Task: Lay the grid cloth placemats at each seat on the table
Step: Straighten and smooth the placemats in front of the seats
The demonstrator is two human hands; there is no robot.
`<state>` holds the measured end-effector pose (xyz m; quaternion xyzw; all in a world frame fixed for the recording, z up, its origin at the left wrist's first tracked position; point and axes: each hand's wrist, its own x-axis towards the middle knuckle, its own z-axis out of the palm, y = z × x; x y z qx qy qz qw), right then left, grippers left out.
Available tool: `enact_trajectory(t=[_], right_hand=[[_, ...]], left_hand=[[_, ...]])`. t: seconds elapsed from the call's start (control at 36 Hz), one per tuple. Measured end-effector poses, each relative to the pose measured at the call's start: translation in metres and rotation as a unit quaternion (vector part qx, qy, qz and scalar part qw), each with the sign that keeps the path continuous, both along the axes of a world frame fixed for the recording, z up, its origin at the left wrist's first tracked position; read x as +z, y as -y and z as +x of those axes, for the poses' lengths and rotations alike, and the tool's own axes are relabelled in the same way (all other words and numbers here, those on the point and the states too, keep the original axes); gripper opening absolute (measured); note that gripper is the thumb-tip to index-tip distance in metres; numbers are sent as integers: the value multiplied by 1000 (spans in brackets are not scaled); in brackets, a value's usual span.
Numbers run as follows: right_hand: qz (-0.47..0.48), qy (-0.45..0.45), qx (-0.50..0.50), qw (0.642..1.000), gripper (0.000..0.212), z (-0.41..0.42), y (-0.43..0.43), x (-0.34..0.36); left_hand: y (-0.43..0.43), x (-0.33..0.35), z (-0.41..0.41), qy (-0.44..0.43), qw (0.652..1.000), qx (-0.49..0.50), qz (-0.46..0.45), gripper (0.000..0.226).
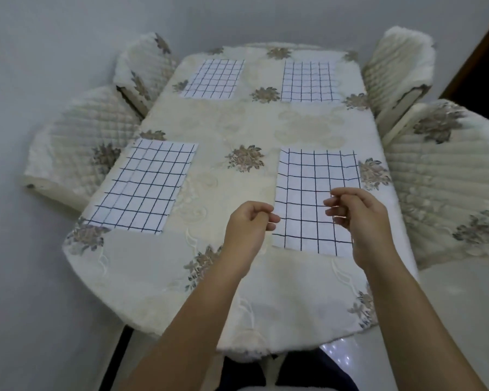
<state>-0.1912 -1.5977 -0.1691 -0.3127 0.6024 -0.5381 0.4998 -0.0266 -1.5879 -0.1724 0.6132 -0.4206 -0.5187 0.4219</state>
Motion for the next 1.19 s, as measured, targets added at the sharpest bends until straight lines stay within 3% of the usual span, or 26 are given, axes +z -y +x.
enact_trajectory(t=[0.22,0.39,0.58,0.72,0.89,1.0,1.08,1.19], right_hand=[[33,-35,-59,997,30,-6,12,-12],[63,-54,-69,994,28,-26,35,-28],[107,-73,-65,989,26,-55,66,-63],[144,-106,-38,983,17,-72,85,-91],[201,-197,-20,959,18,-91,93,-122],[239,-250,-9,938,25,-98,92,-137],[266,-288,-29,920,30,-99,92,-144],[292,-321,-42,900,31,-102,94,-149]], left_hand=[[41,-20,-6,21,996,-82,36,24],[71,-33,-22,49,994,-84,44,21],[100,-71,-34,155,978,-98,103,11],[118,-96,-36,262,950,-97,136,29],[130,-121,-34,323,925,-86,181,37],[134,-128,-34,335,920,-84,185,25],[137,-136,-34,331,920,-91,191,42],[138,-140,-35,327,918,-88,208,43]])
